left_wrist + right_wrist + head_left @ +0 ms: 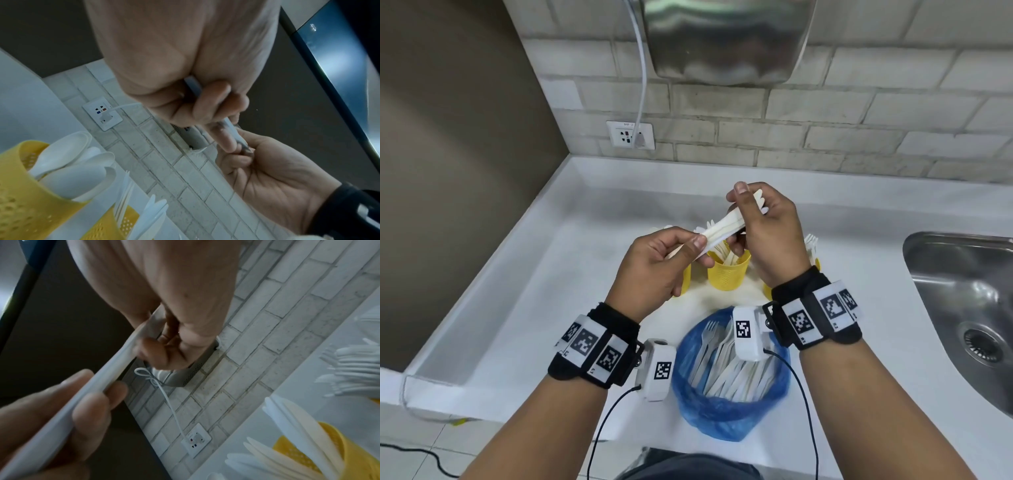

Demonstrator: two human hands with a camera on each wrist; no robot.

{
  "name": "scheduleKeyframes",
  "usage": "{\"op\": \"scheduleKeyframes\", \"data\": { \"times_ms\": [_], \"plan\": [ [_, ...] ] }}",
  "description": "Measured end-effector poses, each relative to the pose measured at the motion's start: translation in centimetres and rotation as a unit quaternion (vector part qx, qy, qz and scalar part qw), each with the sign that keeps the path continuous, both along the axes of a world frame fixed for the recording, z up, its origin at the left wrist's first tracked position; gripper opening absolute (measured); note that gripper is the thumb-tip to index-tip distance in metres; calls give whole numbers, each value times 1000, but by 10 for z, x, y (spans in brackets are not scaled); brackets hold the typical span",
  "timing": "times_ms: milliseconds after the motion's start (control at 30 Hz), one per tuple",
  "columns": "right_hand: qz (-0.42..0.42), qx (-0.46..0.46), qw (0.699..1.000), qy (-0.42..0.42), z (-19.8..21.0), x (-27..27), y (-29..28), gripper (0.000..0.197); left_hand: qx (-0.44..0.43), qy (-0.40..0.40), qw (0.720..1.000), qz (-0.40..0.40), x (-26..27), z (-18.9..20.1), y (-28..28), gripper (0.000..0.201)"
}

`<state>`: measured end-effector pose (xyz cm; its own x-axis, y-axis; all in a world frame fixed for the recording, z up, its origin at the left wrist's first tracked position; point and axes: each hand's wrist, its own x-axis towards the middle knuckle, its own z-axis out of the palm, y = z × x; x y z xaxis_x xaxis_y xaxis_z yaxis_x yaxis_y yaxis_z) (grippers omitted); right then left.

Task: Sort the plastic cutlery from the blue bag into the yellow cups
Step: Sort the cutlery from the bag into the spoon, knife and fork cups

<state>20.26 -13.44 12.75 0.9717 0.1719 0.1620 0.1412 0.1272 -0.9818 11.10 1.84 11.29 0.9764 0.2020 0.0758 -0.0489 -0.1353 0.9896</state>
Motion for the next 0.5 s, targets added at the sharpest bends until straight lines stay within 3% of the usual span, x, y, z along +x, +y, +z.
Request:
{"op": "scheduleKeyframes", "data": {
  "times_ms": [200,400,500],
  "plan": [
    [8,65,996,61,5,0,-2,35,-58,-17,997,43,4,-1,-2,11],
    [75,76,992,74,8,2,-11,32,-73,-20,996,36,11,0,0,4],
    [68,45,995,62,7,7,-13,26,-67,-15,997,32,14,-1,-1,5]
  ]
}}
